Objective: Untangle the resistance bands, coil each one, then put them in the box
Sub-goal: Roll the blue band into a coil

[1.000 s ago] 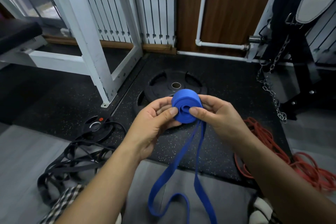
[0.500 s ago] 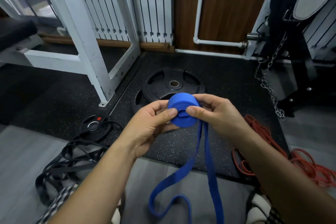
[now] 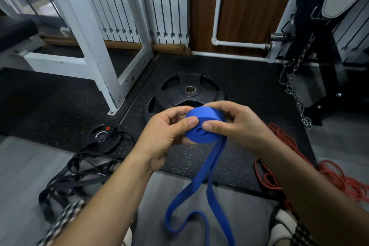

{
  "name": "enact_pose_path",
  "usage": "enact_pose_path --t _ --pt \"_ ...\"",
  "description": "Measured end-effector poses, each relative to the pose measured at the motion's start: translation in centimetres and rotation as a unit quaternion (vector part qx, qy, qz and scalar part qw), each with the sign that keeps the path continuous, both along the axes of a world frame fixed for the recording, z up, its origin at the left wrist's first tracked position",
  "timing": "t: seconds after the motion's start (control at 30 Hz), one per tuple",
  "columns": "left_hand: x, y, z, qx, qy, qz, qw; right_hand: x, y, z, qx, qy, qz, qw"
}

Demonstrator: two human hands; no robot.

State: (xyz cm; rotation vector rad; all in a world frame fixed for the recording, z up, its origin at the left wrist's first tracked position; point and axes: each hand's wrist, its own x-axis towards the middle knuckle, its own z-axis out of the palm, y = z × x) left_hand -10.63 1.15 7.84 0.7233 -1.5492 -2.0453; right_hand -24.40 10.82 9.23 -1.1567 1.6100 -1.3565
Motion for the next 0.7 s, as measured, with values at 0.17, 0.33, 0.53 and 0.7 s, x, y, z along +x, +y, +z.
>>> enact_pose_path --t 0.17,0.33,0.53,0.7 --pt "-0.1 0.3 0.1 0.103 0.080 0.008 0.991 0.1 -0.1 0.0 -0.028 -0.053 -0.025 0.998" --pt "-0.5 0.6 -0.1 0.135 0.132 0.027 0.982 0.5 -0.3 -0.4 -0.052 -0.138 -0.031 0.989" --pt "-0.3 0.2 -0.2 0.107 0.096 -0.003 0.990 -0.2 0.0 0.2 -0.028 -0.118 -0.030 0.992" --pt "0.3 -1.3 -0.6 -0.203 -0.091 -0.085 0.971 -0.9 0.4 0.3 0.089 0.197 -0.033 0.976"
